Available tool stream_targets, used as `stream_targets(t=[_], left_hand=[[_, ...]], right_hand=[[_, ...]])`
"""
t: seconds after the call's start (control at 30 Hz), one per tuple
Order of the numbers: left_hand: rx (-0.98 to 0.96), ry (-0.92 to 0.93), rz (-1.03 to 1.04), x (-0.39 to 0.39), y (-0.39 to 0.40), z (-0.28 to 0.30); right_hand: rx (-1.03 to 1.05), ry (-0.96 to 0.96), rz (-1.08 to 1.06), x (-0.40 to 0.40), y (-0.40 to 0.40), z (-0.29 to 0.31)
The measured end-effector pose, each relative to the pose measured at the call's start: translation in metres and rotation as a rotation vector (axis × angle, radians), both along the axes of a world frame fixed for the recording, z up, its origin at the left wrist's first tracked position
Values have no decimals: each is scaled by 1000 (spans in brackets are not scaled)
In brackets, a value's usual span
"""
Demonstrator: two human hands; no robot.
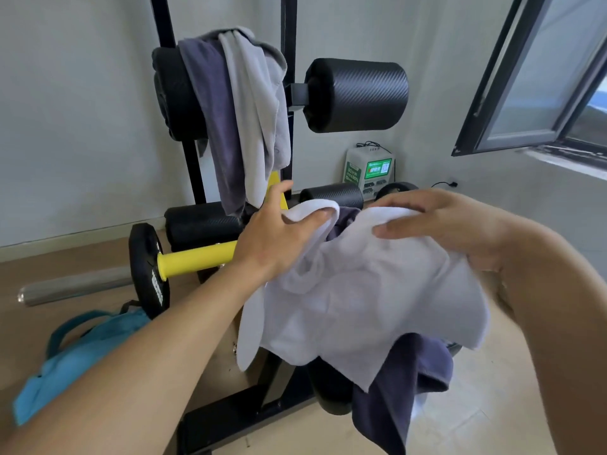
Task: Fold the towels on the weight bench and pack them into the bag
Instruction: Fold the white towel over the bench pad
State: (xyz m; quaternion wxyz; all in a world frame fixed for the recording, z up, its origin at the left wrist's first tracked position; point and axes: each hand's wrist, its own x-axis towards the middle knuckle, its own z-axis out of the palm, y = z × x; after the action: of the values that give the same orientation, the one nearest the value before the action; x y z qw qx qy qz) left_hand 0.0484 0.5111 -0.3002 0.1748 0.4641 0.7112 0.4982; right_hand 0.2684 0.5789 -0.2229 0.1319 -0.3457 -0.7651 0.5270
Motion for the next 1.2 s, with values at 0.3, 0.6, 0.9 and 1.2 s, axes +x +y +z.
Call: stream_targets(t=[0.3, 0.6, 0.9, 1.2], left_hand=[[-187, 428, -68, -9, 2, -39], [-232, 620, -210, -6, 1, -85], [-95, 341, -42, -10, 7, -81], [-197, -570, 100, -48, -5, -24]], right_hand=[[730, -539, -94, -19, 61, -89], [805, -593, -242, -6, 60, -102], [858, -827, -148, 8, 47, -98], [647, -402, -589, 13, 49, -89]])
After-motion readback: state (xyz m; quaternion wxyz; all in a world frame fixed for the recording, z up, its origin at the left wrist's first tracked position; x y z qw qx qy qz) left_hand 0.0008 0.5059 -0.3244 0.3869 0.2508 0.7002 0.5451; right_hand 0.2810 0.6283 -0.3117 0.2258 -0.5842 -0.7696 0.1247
